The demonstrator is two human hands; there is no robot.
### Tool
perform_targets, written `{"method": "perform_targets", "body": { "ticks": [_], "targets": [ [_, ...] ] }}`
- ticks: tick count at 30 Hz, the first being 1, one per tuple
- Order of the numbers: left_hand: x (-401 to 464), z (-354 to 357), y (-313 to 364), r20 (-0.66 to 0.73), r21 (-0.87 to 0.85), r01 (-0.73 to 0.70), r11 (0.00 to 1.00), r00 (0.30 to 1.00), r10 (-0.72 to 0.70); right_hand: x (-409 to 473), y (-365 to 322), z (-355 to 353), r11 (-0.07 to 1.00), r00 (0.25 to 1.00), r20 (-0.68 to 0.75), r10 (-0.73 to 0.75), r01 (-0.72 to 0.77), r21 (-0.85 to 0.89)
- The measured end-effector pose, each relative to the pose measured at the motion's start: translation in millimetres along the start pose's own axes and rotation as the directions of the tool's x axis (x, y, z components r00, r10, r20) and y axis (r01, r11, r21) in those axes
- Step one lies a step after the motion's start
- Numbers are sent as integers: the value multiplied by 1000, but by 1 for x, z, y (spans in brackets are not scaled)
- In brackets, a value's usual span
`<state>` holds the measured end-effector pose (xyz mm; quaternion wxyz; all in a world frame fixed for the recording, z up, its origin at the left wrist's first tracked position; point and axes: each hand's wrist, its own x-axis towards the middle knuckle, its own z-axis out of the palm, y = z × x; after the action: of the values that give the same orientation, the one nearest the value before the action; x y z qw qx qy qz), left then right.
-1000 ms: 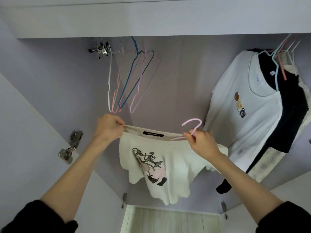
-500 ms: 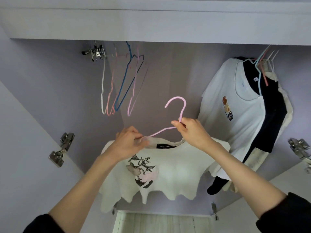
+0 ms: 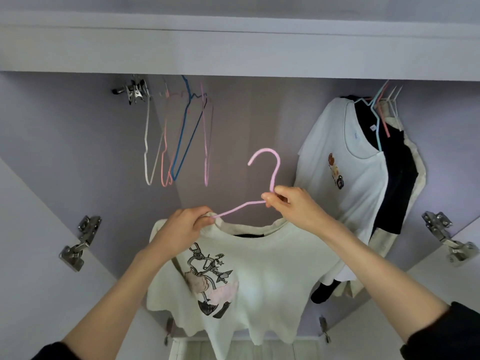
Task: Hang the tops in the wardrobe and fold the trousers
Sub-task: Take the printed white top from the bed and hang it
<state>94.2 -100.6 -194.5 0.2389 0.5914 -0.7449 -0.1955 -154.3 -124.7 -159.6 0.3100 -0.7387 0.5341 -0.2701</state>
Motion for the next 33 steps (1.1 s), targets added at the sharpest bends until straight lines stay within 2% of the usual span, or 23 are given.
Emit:
{"method": "perform_targets", "body": {
  "ticks": [3, 5, 7, 14, 17, 20, 22, 24, 28, 30, 33],
  "targets": [
    [0, -7, -8, -131, 13, 33, 999, 991, -31, -4, 24, -15, 999, 1000, 23, 3, -2, -50],
    [1, -13, -14, -195, 47, 67, 997, 979, -57, -4, 42, -23, 984, 999, -38, 10, -17, -176],
    [3, -17, -17, -228, 77, 87, 993, 971, -68, -2, 53, -28, 974, 993, -113, 23, -47, -221],
    [4, -12, -18, -142, 90, 80, 993, 988, -67, -3, 63, -35, 985, 993, -116, -37, 16, -172],
    [4, -9, -18, -79, 108, 86, 990, 994, -77, -7, 68, -37, 991, 977, -210, -35, 6, -136],
    [10, -12, -16, -81, 150, 47, 987, 996, -35, -9, 61, -44, 995, 929, -367, -56, 21, -97],
    [14, -14, -12, -98, 133, 29, 991, 995, -16, -9, 62, -50, 995, 907, -413, -80, 46, -91],
    [13, -15, -9, -160, 99, 25, 995, 987, -9, -12, 68, -51, 986, 915, -384, -123, 68, -152],
    [12, -14, -10, -287, 67, 28, 997, 958, -8, -22, 87, -50, 914, 931, -278, -234, 113, -391],
    [12, -11, -8, -295, 71, 25, 997, 955, -3, -22, 84, -49, 911, 956, -225, -190, 86, -404],
    [13, -6, -3, -298, 77, 29, 997, 955, -5, -15, 62, -42, 944, 974, -181, -133, 69, -324]
  ]
}}
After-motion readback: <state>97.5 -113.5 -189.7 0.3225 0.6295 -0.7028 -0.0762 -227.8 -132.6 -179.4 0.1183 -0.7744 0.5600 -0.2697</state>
